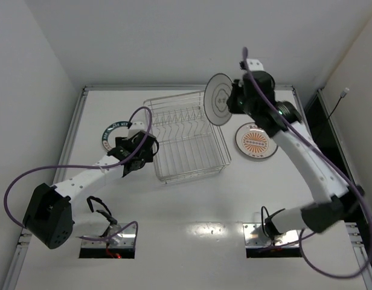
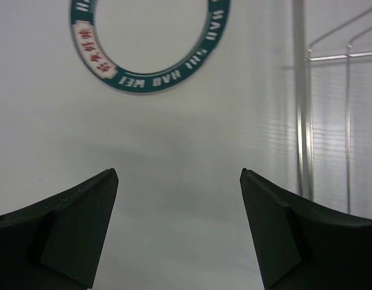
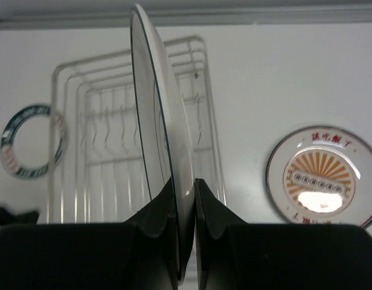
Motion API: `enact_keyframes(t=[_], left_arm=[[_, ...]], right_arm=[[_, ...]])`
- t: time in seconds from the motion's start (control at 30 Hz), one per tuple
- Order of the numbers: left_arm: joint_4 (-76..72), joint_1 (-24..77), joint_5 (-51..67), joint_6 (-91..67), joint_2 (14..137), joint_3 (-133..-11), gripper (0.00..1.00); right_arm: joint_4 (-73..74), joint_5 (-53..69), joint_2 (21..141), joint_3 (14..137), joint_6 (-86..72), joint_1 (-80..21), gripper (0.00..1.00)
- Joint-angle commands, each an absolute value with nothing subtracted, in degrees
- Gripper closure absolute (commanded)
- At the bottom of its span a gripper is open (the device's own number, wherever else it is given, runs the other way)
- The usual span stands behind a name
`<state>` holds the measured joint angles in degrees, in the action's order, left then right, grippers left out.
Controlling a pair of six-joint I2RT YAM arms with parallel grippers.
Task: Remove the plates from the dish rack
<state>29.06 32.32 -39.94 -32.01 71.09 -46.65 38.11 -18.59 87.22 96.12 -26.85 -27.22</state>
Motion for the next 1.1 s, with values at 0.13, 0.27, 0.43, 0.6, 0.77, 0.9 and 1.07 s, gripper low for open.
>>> enact_keyframes(t=[0.13, 0.27, 0.43, 0.6, 0.77, 0.9, 1.07], left_arm=[[22.42, 32.87, -24.35, -28.83, 73.30, -47.37, 0.23], [20.32, 32.34, -21.28, -28.83, 73.30, -47.90, 0.23], [19.07, 30.41, -16.62, -28.83, 75.66, -49.91, 0.31], [19.69, 29.89, -16.61, -28.83, 81.11, -53.61, 0.42], [21.62, 28.65, -17.67, -28.21, 86.21, -58.53, 0.42], [22.23, 26.46, -17.67, -26.29, 90.43, -64.41, 0.42], [24.78, 22.42, -17.14, -26.28, 94.74, -70.30, 0.42]], right_arm=[[34.63, 7.26, 57.10, 67.35, -29.61, -27.95, 1.00], [38.83, 13.52, 46.07, 60.74, -28.66, -27.33, 1.00], [45.79, 26.00, 43.34, 54.44, -31.62, -27.86, 1.00], [45.35, 33.39, 39.55, 47.82, -40.17, -27.86, 1.00], [48.26, 35.51, 41.56, 42.99, -40.78, -27.86, 1.00], [41.33, 37.10, 45.16, 39.29, -44.46, -27.25, 1.00], [27.79, 40.07, 55.26, 36.04, -52.02, -27.25, 1.00]])
